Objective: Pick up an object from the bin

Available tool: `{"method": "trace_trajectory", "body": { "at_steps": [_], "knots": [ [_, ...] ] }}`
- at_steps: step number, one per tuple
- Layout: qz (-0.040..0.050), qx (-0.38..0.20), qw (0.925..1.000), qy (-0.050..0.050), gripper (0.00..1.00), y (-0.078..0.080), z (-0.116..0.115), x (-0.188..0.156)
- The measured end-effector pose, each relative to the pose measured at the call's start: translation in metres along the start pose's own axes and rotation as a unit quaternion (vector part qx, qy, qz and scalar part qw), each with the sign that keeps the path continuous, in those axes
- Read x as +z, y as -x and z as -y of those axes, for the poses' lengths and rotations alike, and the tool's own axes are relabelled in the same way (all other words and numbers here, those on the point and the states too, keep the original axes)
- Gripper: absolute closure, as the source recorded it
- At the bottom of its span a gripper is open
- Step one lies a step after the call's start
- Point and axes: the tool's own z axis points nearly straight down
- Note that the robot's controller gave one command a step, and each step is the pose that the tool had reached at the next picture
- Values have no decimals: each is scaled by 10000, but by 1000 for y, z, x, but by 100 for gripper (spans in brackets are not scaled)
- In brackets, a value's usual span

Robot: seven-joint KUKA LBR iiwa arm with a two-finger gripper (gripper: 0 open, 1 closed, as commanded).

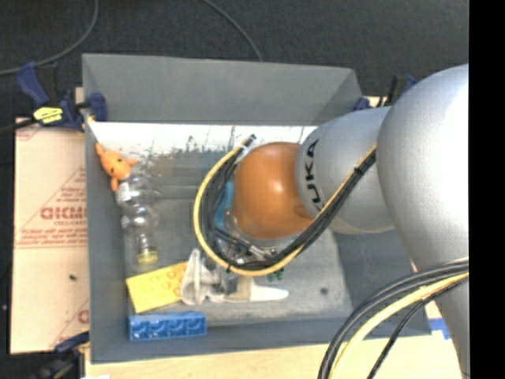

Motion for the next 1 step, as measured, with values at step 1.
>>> {"method": "trace_trajectory", "body": {
  "at_steps": [1],
  "knots": [
    [28, -138, 9999, -7, 100, -7, -2, 0]
  ]
}}
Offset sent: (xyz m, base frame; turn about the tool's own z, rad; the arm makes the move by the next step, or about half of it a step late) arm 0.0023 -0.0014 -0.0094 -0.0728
